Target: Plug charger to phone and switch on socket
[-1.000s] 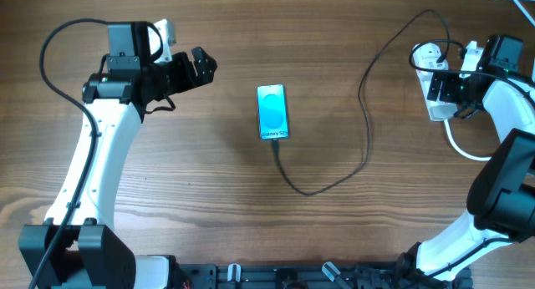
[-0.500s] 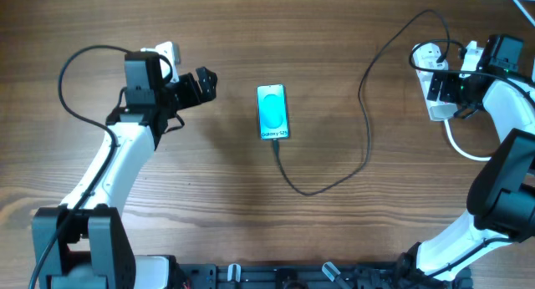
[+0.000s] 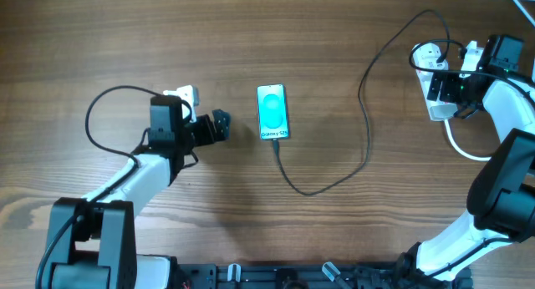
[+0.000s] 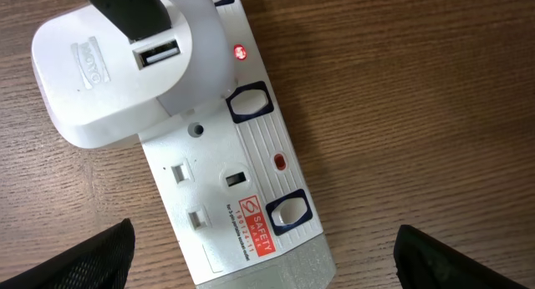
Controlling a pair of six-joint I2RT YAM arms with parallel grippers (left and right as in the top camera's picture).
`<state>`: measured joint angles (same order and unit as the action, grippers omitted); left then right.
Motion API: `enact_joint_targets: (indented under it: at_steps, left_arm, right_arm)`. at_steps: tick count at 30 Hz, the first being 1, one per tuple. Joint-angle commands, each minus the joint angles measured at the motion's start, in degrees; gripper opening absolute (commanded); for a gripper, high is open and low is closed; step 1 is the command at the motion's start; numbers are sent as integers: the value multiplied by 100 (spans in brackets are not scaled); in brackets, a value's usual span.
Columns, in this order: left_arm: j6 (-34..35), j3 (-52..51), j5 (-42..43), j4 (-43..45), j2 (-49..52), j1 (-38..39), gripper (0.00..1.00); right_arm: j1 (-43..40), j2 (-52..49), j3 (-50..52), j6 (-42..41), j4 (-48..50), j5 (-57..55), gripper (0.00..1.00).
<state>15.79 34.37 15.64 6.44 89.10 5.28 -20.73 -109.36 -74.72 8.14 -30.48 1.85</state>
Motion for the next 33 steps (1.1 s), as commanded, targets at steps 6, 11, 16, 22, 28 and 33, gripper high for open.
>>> enact_joint_targets:
  at_steps: [6, 11, 16, 22, 28, 33]
  left_arm:
    - [-37, -396, -142, 109, -129, 24, 100]
    - [-61, -422, -184, 109, -227, 24, 100]
    - [-407, -455, -208, 111, -566, 24, 100]
    - [-1075, -461, -144, 107, -951, 24, 100]
    - [-1429, -1139, -2, 409, -1609, -83, 100]
    - [-1388, -1998, 433, 1390, -2081, -411, 100]
  right_arm:
    - [-22, 94, -81, -66, 48, -55, 100]
    - [-22, 94, -81, -66, 48, -57, 100]
    - [-22, 94, -81, -66, 48, -55, 100]
    - [-33, 94, -81, -63, 79, -57, 100]
    - [-33, 94, -81, -66, 114, -57, 100]
    - [-33, 94, -81, -66, 116, -55, 100]
